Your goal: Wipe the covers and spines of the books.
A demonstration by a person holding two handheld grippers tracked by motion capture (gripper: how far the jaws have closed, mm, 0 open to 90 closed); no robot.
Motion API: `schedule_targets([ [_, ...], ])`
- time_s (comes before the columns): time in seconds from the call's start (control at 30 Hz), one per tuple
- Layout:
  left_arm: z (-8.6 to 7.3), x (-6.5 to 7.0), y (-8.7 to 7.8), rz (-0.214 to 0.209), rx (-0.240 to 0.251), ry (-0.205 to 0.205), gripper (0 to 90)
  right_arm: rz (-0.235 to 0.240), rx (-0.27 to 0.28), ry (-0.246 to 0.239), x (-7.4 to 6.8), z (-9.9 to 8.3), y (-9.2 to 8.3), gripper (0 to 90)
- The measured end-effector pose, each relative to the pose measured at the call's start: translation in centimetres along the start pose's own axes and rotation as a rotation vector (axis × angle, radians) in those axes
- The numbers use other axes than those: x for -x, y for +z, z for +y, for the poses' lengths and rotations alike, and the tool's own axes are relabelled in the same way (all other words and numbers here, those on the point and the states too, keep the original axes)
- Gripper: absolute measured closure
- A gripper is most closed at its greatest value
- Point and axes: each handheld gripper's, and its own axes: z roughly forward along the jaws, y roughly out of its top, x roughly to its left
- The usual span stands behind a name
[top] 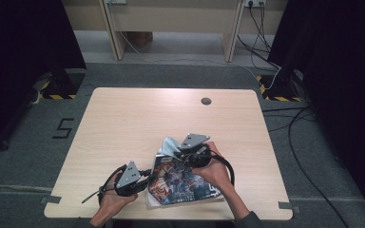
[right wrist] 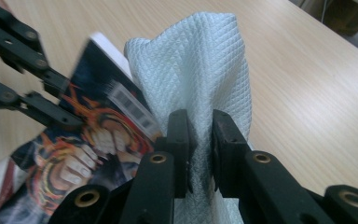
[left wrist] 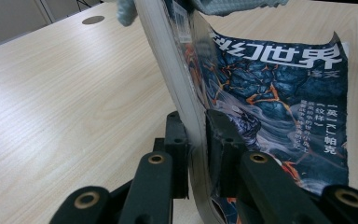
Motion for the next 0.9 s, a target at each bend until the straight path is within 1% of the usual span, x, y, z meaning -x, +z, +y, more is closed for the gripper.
schedule_targets([
  [0.2, 0.1, 0.2, -0.1, 0.003, -0.001, 0.016, 79.5, 0.017, 0.036, -0.038, -1.3, 1.0, -0.3, 79.5],
  [0.23, 0.1, 0.2, 0.0, 0.005, 0.001, 0.018, 79.4, 0.016, 0.036, -0.040, -1.6, 1.2, -0.3, 79.5],
  [0.3, 0.1, 0.2, 0.0, 0.004, 0.001, 0.017, 79.4, 0.021, 0.044, -0.061, -2.0, 1.6, -0.3, 79.4],
  [0.33, 0.1, 0.2, 0.0, 0.004, 0.001, 0.015, 79.4, 0.024, 0.044, -0.062, -2.2, 1.7, -0.3, 79.4],
  [0.4, 0.1, 0.2, 0.0, 0.003, 0.000, 0.013, 79.4, 0.023, 0.048, -0.076, -2.4, 1.9, -0.2, 79.4],
  [0.5, 0.1, 0.2, 0.0, 0.005, 0.001, 0.016, 79.4, 0.025, 0.050, -0.079, -2.6, 2.0, -0.3, 79.4],
  [0.57, 0.1, 0.2, 0.0, 0.005, 0.002, 0.023, 79.4, 0.024, 0.053, -0.086, -2.5, 2.0, -0.3, 79.5],
  [0.63, 0.2, 0.2, 0.0, 0.004, 0.004, 0.024, 79.4, 0.027, 0.048, -0.080, -2.2, 1.9, -0.4, 79.5],
  [0.67, 0.2, 0.2, 0.0, 0.004, 0.004, 0.024, 79.4, 0.020, 0.043, -0.077, -2.0, 1.8, -0.3, 79.5],
  [0.7, 0.2, 0.2, 0.0, 0.004, 0.002, 0.024, 79.3, 0.016, 0.035, -0.069, -1.8, 1.6, -0.3, 79.5],
  [0.77, 0.1, 0.2, 0.0, 0.004, -0.001, 0.023, 79.1, 0.016, 0.020, -0.027, -0.8, 1.0, -0.1, 79.5],
  [0.8, 0.1, 0.2, 0.0, 0.004, -0.001, 0.023, 79.0, 0.015, 0.017, -0.028, -0.5, 0.8, -0.1, 79.5],
  [0.9, 0.1, 0.2, 0.0, 0.005, -0.001, 0.021, 78.7, 0.010, -0.002, 0.007, 0.5, 0.1, 0.0, 79.5],
])
